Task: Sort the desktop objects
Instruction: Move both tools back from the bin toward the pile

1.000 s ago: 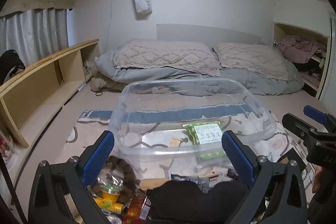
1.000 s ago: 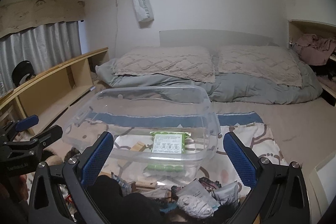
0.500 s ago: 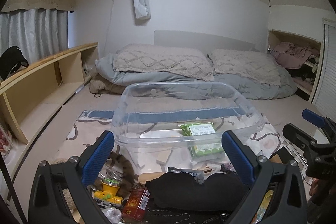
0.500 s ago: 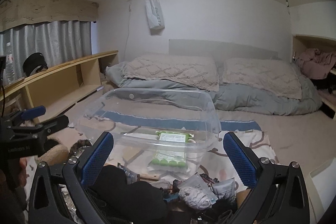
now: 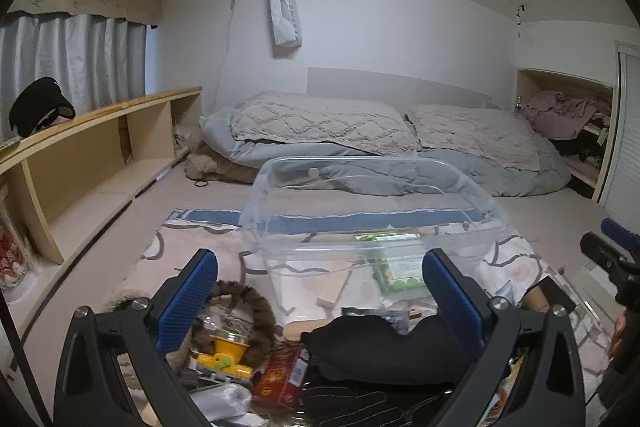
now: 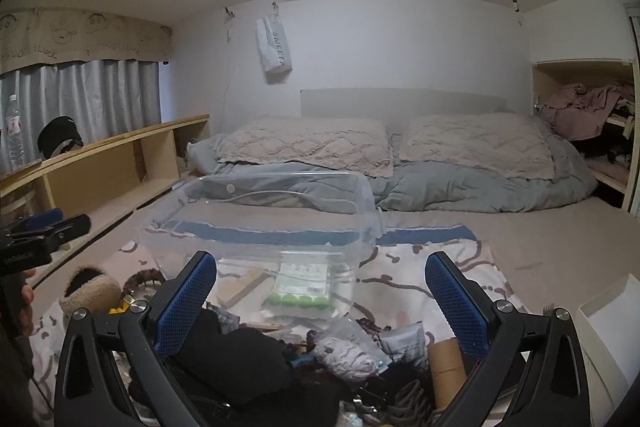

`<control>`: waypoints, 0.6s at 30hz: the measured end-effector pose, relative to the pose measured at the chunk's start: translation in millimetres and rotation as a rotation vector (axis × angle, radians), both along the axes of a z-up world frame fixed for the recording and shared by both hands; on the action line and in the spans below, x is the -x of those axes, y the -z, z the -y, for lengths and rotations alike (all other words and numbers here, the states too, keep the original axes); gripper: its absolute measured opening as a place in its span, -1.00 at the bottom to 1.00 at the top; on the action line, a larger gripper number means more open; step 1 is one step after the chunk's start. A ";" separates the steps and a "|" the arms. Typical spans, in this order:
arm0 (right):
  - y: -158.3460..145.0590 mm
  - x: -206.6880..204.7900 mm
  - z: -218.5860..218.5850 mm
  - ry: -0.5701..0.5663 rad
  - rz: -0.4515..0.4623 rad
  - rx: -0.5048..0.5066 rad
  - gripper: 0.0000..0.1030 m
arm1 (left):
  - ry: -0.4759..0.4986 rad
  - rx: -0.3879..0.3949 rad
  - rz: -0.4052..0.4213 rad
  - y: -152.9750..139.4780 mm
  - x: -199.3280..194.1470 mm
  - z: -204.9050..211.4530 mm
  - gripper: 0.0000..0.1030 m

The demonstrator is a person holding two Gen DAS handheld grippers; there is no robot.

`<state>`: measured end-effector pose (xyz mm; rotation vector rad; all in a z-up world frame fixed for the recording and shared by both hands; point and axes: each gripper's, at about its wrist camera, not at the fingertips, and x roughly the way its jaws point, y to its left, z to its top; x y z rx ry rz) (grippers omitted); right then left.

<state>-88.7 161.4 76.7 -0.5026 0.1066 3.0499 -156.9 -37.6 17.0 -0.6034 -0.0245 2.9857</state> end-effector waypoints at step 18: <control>54.8 1.7 -2.5 -0.033 0.069 -0.003 1.00 | -0.018 -0.041 0.107 61.1 2.5 37.3 0.99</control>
